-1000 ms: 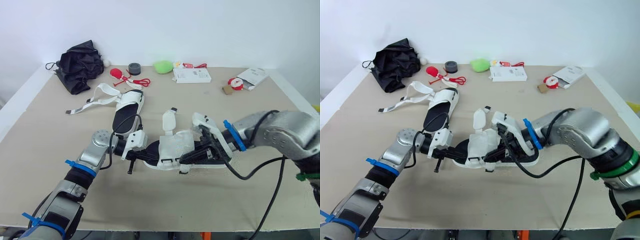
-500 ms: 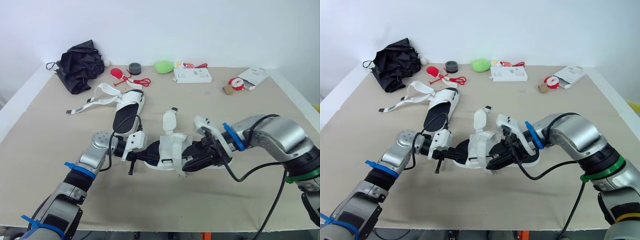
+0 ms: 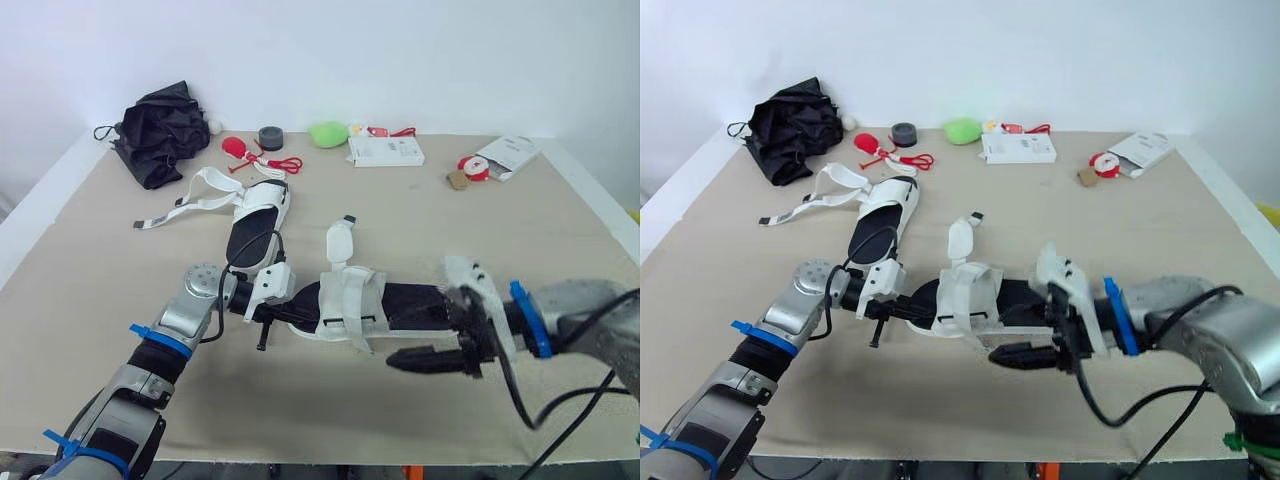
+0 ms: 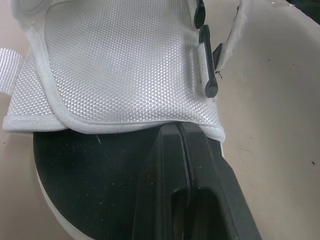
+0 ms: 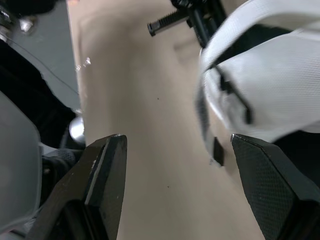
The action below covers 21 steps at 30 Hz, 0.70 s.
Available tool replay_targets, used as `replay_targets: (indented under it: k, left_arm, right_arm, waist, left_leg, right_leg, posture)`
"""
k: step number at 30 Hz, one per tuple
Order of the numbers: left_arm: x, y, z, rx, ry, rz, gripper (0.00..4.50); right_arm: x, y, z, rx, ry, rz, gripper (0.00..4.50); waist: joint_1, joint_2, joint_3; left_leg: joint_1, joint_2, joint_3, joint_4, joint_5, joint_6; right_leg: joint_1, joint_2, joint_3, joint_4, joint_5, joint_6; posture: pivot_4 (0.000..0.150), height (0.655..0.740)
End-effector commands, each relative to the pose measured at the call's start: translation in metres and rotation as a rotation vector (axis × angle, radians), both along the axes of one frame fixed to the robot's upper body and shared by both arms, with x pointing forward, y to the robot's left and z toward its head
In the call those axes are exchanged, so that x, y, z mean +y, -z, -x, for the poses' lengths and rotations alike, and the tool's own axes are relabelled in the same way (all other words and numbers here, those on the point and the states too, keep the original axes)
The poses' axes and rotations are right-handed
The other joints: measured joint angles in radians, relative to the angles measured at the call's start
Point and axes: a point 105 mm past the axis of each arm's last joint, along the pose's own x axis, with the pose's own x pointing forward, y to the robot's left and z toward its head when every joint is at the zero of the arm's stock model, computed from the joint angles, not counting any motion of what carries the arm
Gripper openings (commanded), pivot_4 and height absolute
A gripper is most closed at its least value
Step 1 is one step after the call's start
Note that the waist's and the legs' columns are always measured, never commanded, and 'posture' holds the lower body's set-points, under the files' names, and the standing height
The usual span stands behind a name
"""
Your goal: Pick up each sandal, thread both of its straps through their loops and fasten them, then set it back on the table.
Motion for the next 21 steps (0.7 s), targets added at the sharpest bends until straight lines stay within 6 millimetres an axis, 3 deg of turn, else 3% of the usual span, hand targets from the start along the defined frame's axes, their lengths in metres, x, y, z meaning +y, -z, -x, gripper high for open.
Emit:
replay_targets:
  k: [1,15,18,20,21]
  left_arm:
    - [0.004,0.037,0.012,0.107,0.011,-0.125,0.00]
    - [0.008,0.039,0.015,0.120,-0.005,-0.124,0.00]
    - [0.009,0.039,0.015,0.120,-0.010,-0.123,0.00]
    - [0.009,0.039,0.015,0.119,-0.013,-0.122,0.00]
    - [0.009,0.039,0.015,0.119,-0.014,-0.122,0.00]
  right_arm:
    - [0.004,0.018,-0.002,-0.020,0.025,0.059,3.59]
    - [0.025,0.022,-0.023,0.007,0.014,-0.016,3.59]
    - [0.028,0.025,-0.025,0.023,0.017,-0.020,2.78]
    - [0.030,0.027,-0.026,0.029,0.016,-0.019,1.75]
    - [0.030,0.028,-0.026,0.030,0.016,-0.017,1.45]
  waist:
    - [0.000,0.001,0.000]
    - [-0.002,0.000,0.000]
    - [-0.002,0.000,0.000]
    - [-0.002,0.000,0.000]
    - [-0.002,0.000,0.000]
  left_leg:
    - [0.000,0.000,0.000,0.000,0.000,0.000]
    - [0.000,0.000,0.001,0.000,0.000,0.000]
    - [0.000,0.000,0.001,0.000,0.000,0.000]
    - [0.000,0.000,0.001,0.000,0.000,0.000]
    - [0.000,0.000,0.001,0.000,0.000,0.000]
  right_leg:
    - [0.000,0.000,0.000,0.000,0.000,0.001]
    - [0.001,0.002,-0.001,0.001,0.001,-0.002]
    - [0.000,0.002,-0.001,0.001,0.001,-0.002]
    - [0.000,0.002,-0.001,0.001,0.001,-0.002]
    - [0.000,0.002,-0.001,0.001,0.001,-0.002]
  posture:
    - [0.150,0.7400]
    - [0.150,0.7400]
    - [0.150,0.7400]
    - [0.150,0.7400]
    - [0.150,0.7400]
